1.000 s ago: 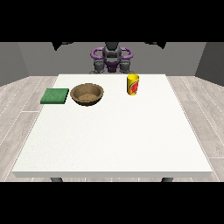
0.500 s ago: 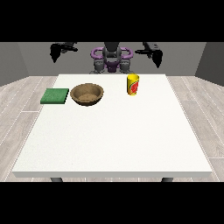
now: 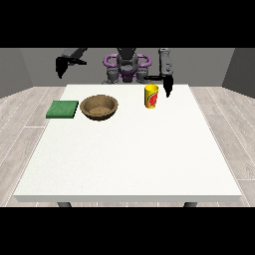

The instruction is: Pick the cup and pour the ball into the bowl, then pick the bowl and place it on the pad

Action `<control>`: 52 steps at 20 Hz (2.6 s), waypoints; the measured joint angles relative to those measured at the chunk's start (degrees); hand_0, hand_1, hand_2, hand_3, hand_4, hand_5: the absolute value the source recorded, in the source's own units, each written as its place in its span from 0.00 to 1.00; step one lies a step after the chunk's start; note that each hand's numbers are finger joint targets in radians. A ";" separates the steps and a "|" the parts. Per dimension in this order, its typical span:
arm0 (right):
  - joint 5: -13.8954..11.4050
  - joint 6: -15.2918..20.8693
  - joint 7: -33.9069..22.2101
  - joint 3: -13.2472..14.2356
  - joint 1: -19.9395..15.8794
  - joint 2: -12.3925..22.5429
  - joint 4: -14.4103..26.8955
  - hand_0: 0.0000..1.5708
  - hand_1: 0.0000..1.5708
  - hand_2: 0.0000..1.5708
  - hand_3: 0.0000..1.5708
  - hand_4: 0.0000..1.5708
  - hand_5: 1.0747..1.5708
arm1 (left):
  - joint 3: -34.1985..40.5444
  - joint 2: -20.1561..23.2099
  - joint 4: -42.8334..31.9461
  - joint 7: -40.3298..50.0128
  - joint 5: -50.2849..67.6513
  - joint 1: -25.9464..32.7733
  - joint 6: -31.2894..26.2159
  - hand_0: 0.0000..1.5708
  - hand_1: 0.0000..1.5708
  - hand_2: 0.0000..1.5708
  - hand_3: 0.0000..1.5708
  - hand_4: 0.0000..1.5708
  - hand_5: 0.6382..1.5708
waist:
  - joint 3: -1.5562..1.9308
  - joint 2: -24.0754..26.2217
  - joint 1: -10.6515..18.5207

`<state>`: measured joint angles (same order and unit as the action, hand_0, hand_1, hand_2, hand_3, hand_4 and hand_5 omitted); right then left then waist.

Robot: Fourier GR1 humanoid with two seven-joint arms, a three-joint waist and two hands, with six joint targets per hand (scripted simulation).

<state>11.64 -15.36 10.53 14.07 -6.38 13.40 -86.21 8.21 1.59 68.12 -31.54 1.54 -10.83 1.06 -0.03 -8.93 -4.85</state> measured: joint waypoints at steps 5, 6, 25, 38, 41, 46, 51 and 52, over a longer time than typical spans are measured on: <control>-0.45 -1.99 4.31 0.42 -0.51 0.41 3.65 0.00 0.00 0.00 0.00 0.00 1.00 | 1.43 -0.07 -9.75 -6.05 -0.63 -4.76 1.72 0.00 0.00 0.00 0.00 0.00 0.94 | 0.00 -1.93 -0.78; -0.63 -1.64 3.98 0.19 -0.75 0.14 3.67 0.00 0.00 0.00 0.00 0.00 1.00 | 1.82 0.31 -12.20 -7.18 -0.61 -5.71 1.63 0.00 0.00 0.00 0.00 0.00 0.94 | 0.02 -1.73 -0.80; 0.20 -4.16 5.31 1.50 -4.45 2.91 6.02 0.00 0.00 0.00 0.00 0.00 1.00 | 3.51 1.84 -29.73 -24.72 -6.39 -12.36 16.46 0.84 0.84 1.00 1.00 0.94 0.66 | 1.30 -4.97 -4.86; 0.45 -5.05 1.55 3.15 -2.18 4.74 13.28 0.00 0.00 0.00 0.00 0.00 1.00 | -4.31 12.63 -29.74 -3.77 -19.98 -16.88 23.82 0.93 0.93 1.00 1.00 1.00 0.71 | 0.34 7.93 -1.31; 0.64 -5.64 2.92 4.01 -2.17 5.11 16.05 0.00 0.00 0.00 0.00 0.00 0.99 | -6.42 16.35 -29.44 3.95 -24.07 -21.41 23.63 0.94 0.94 1.00 1.00 1.00 0.69 | 0.26 8.56 -0.54; 0.74 -6.92 2.93 4.27 -2.44 5.82 19.39 0.00 0.00 0.00 0.00 0.00 1.00 | -12.14 16.22 -29.45 16.65 -33.05 -26.76 26.01 0.95 0.95 1.00 1.00 0.96 0.67 | 0.17 10.38 -0.56; 1.25 -8.63 4.66 5.39 -2.94 7.24 21.96 0.00 0.00 0.00 0.00 0.00 1.00 | -15.93 13.72 -28.62 26.36 -40.27 -30.38 27.59 0.95 0.95 1.00 1.00 0.96 0.67 | 0.11 10.33 -0.50; 1.53 -8.95 4.87 5.62 -3.33 7.51 22.18 0.00 0.00 0.00 0.00 0.00 1.00 | -16.29 13.50 -28.48 27.57 -41.49 -30.98 27.91 0.95 0.95 1.00 1.00 0.96 0.65 | 0.10 9.91 -0.62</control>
<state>13.16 -24.31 15.40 19.69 -9.71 20.91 -64.03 -8.08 15.09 39.64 -3.98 -39.95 -41.81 28.98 0.07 0.98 -5.47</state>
